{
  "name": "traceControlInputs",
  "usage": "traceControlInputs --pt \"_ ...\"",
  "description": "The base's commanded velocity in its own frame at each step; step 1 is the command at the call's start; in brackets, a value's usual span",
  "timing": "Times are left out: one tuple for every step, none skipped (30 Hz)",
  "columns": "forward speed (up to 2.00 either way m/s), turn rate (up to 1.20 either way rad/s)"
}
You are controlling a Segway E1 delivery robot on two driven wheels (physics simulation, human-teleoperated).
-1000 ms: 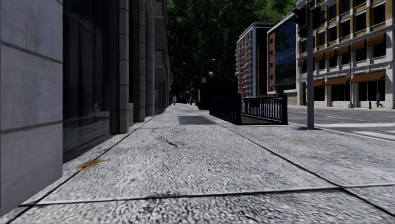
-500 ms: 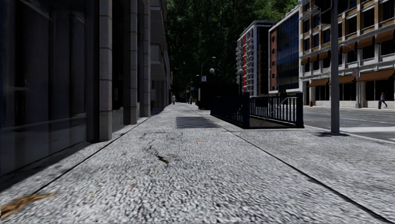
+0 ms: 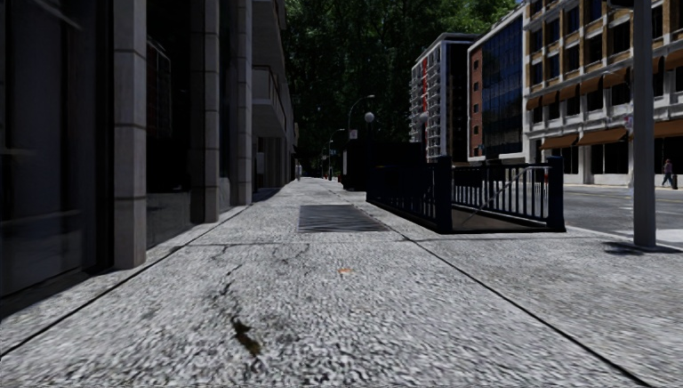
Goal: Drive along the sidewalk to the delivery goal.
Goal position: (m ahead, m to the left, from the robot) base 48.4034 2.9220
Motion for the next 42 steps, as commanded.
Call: traceControlInputs --pt "2.0 0.0" --pt "2.0 0.0" --pt "2.0 0.0" --pt "2.0 0.0" --pt "2.0 0.0" --pt "2.0 0.0" --pt "2.0 0.0" --pt "2.0 0.0" --pt "2.0 0.0" --pt "2.0 0.0" --pt "2.0 0.0" --pt "2.0 0.0" --pt "2.0 0.0" --pt "2.0 0.0" --pt "2.0 0.0" --pt "2.0 0.0" --pt "2.0 0.0" --pt "2.0 0.0" --pt "2.0 0.0" --pt "2.0 0.0" --pt "2.0 0.0" --pt "2.0 0.0" --pt "2.0 0.0" --pt "2.0 0.0" --pt "2.0 0.0" --pt "2.0 0.0" --pt "2.0 0.0" --pt "2.0 0.0" --pt "2.0 0.0" --pt "2.0 0.0" --pt "2.0 0.0" --pt "2.0 0.0" --pt "2.0 0.0" --pt "2.0 0.0" --pt "2.0 0.0" --pt "2.0 0.0" --pt "2.0 0.0" --pt "2.0 0.0" --pt "2.0 0.0" --pt "2.0 0.0" --pt "2.0 0.0" --pt "2.0 0.0"
